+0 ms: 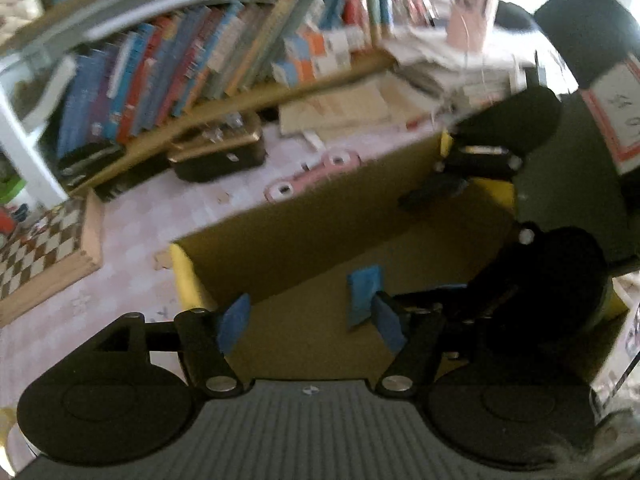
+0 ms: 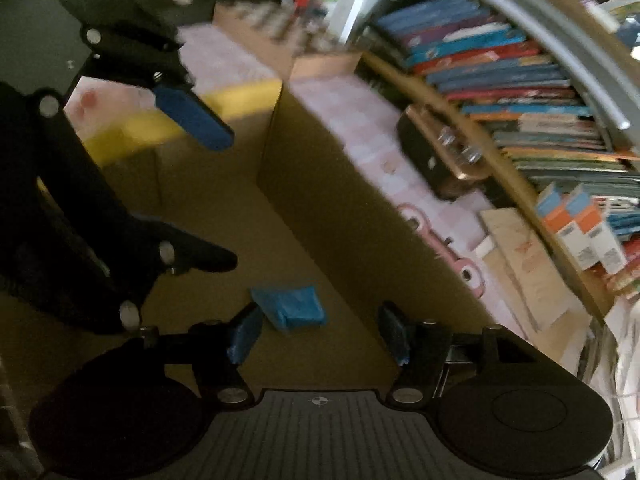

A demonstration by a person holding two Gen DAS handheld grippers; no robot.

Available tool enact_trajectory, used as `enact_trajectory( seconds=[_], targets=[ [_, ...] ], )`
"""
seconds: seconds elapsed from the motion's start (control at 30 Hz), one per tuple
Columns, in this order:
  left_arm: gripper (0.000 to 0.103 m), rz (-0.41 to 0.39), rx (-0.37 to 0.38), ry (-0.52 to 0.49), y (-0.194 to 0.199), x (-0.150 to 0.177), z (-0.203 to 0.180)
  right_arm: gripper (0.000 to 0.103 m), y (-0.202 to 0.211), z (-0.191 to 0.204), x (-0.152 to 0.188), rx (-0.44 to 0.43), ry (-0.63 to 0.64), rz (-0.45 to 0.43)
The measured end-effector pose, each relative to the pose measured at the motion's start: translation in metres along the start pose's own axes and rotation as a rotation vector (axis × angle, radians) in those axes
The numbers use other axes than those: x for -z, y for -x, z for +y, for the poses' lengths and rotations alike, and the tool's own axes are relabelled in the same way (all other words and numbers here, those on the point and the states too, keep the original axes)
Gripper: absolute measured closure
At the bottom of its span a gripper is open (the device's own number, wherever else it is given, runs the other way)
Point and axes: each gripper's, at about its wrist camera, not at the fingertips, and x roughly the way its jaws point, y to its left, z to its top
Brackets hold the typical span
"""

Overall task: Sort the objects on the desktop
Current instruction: 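Lower the blue bag into the yellow box and open the right gripper while the left gripper lowers the truck, then withdraw both tools from the yellow box back toward the table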

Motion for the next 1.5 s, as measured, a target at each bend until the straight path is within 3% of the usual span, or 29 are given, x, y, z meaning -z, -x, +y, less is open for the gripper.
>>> enact_trajectory(
  seconds=[0.07,0.13,0.2,0.63,0.73,0.93,1.5],
  targets=[
    [0.034,-0.034,-0.017,0.028,0.014,0.001,0.003,0.037,0.015,-0.003,0.001,0.009,-0.040,-0.048],
    [0.020,-0.062,-0.040,0.059,0.027,0.005,0.005,0.035,0.030,-0.005,0.002,0.028,-0.087,-0.099],
    [0.013,-0.092,-0.072,0.084,0.039,0.009,0.006,0.031,0.042,-0.007,0.004,0.055,-0.129,-0.142],
    [0.000,-0.255,-0.203,0.224,0.116,0.056,-0.002,0.021,0.121,0.004,0.044,0.256,-0.491,-0.357],
    [0.000,-0.288,-0.214,0.242,0.129,0.072,-0.005,0.018,0.131,0.017,0.053,0.295,-0.529,-0.368],
    [0.000,-0.281,-0.185,0.236,0.144,0.104,-0.014,0.018,0.146,0.049,0.070,0.371,-0.616,-0.384],
    [0.000,-0.247,-0.113,0.261,0.178,0.188,0.007,0.017,0.156,0.155,0.081,0.450,-0.809,-0.237]
  ],
)
